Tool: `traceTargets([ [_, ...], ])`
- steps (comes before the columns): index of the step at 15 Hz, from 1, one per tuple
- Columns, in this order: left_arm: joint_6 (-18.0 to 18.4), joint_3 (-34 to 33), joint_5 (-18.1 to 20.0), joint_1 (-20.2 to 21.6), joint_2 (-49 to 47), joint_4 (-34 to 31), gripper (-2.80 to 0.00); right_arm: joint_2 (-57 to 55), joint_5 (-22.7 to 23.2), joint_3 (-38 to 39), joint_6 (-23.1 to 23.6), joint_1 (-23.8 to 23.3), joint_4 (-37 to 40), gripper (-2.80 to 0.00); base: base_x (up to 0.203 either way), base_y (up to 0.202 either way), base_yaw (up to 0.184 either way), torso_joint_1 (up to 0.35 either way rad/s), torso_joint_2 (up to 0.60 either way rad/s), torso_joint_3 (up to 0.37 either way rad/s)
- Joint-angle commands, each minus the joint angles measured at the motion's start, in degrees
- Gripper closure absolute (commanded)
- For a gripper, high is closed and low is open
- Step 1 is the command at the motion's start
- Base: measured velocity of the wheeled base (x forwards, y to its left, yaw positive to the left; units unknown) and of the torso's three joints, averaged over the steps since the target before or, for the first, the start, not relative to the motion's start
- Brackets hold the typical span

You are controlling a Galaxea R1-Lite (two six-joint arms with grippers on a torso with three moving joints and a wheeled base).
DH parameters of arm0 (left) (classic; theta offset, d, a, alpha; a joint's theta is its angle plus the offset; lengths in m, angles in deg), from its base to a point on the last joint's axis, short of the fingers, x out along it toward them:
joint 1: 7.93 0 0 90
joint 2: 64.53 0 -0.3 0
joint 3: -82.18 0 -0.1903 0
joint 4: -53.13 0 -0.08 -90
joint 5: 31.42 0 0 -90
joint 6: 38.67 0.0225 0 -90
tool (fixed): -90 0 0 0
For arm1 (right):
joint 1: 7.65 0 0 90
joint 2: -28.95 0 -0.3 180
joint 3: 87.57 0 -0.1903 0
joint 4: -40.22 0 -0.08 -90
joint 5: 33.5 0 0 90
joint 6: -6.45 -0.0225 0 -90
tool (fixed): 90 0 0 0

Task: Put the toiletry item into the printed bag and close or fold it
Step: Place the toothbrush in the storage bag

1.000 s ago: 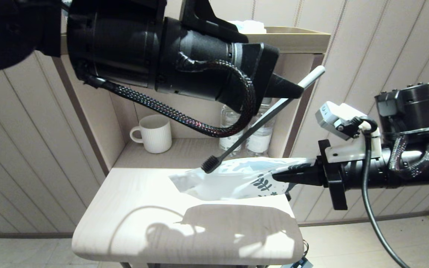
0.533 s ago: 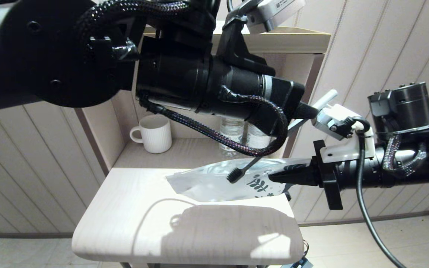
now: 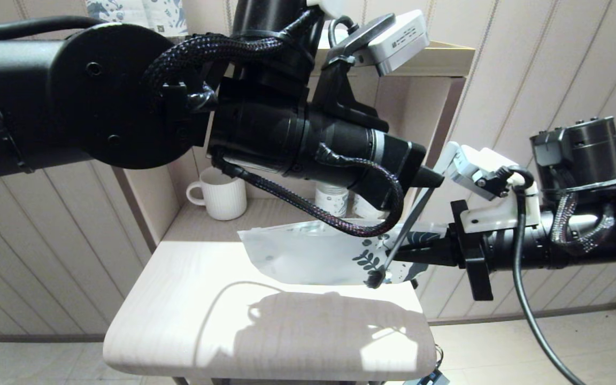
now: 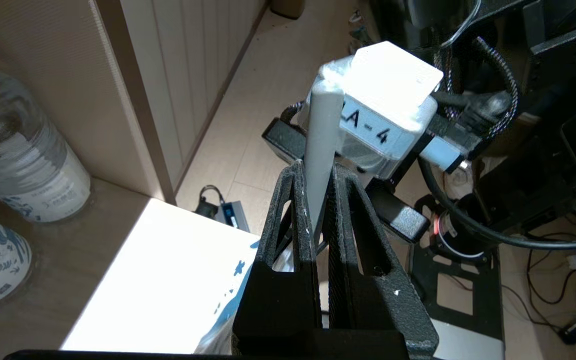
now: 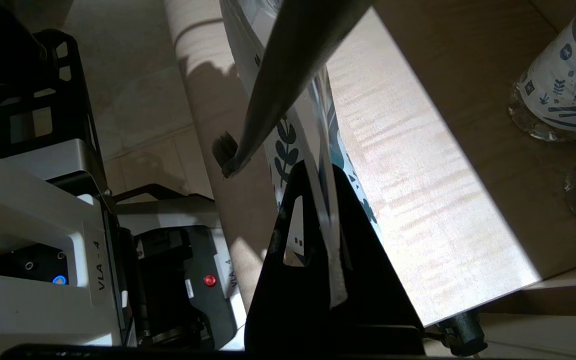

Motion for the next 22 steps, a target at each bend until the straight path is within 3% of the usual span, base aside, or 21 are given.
traceTargets([
  [1,0.1,1.4,0.2,0.2,0.6,-0.3,0.00,-0.2,0.2,-0.1,0.2,0.0,0.1,0.00,0.000,0.000,0.000,0.000,0.00,0.000],
  [6,1.4,1.5,0.2,2.0,4.6,-2.2,0.00,-0.4,0.2,0.0,0.2,0.0,-0.1,0.00,0.000,0.000,0.000,0.000,0.00,0.000],
  [10,7.3,1.8,0.1,4.0,6.7,-4.6,0.00,-0.4,0.2,0.1,0.2,0.0,-0.2,0.00,0.000,0.000,0.000,0.000,0.00,0.000],
  [22,7.6,1.3,0.4,3.9,7.3,-3.5,0.00,0.0,0.2,0.2,0.2,0.6,-0.1,0.00,0.000,0.000,0.000,0.000,0.00,0.000],
])
